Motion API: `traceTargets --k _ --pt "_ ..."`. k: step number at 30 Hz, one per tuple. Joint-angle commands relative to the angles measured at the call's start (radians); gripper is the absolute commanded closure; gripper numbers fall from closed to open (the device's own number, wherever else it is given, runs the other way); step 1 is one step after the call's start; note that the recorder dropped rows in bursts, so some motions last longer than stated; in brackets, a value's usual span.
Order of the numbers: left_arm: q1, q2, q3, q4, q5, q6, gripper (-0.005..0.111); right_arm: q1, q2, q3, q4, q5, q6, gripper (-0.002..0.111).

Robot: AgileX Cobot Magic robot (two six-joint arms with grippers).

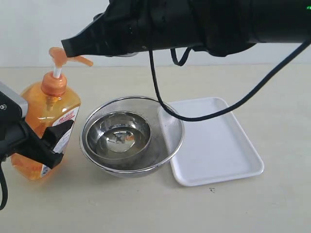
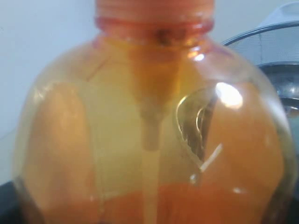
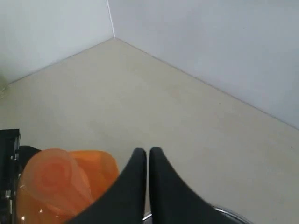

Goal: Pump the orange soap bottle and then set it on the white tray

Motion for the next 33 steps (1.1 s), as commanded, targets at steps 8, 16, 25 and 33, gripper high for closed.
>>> traceTargets --k 8,16,25,33 --pt "-0.001 -0.003 -0.012 -0.002 -0.037 -0.002 0.102 0.0 0.01 -0.008 0.0 0.113 0.016 0.108" --pt "-0.001 -0.003 -0.012 -0.002 -0.031 -0.002 0.102 0.0 0.01 -0.008 -0.011 0.152 0.034 0.108" --pt "-0.001 -0.003 -0.012 -0.002 -0.03 0.036 0.102 0.0 -0.02 -0.008 -0.014 0.059 0.037 0.108" --pt "-0.001 -0.003 -0.014 -0.006 -0.033 0.117 0.102 0.0 -0.122 0.006 -0.034 0.066 0.068 0.108"
